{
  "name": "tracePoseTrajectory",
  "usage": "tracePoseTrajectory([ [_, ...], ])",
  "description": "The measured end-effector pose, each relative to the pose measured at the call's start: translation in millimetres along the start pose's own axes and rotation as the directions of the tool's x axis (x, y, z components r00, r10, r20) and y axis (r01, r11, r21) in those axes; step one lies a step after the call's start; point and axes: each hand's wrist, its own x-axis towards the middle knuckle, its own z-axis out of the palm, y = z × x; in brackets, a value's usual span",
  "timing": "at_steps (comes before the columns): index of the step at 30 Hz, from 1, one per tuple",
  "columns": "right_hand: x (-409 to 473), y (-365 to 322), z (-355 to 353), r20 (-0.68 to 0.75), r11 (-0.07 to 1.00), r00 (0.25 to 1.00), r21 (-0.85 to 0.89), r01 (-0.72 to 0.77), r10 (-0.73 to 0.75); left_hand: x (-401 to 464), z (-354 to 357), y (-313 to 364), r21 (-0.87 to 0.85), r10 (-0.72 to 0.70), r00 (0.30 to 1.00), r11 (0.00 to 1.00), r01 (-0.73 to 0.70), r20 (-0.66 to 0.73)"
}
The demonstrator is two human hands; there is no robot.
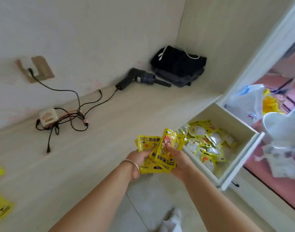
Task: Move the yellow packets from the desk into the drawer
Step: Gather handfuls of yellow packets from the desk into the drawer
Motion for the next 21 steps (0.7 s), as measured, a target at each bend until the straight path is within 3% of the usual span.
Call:
tracePoseTrajectory([
  [4,6,-46,-78,-0.162,0.994,0.986,0.108,-0.01,0.028,48,81,4,0.077,-0.035,0.999,0.997,0.033,0.023],
  [10,34,-106,-179,-0.319,0.994,0.946,0.1,-0.032,0.063,126,175,12,0.308,-0.038,0.999,0.95,0.041,-0.017],
  [21,101,-128,-282,-0.56,0.989,0.821,-0.018,-0.148,0.113,241,255,9,0.556,-0.055,0.986,0.82,0.134,-0.157],
])
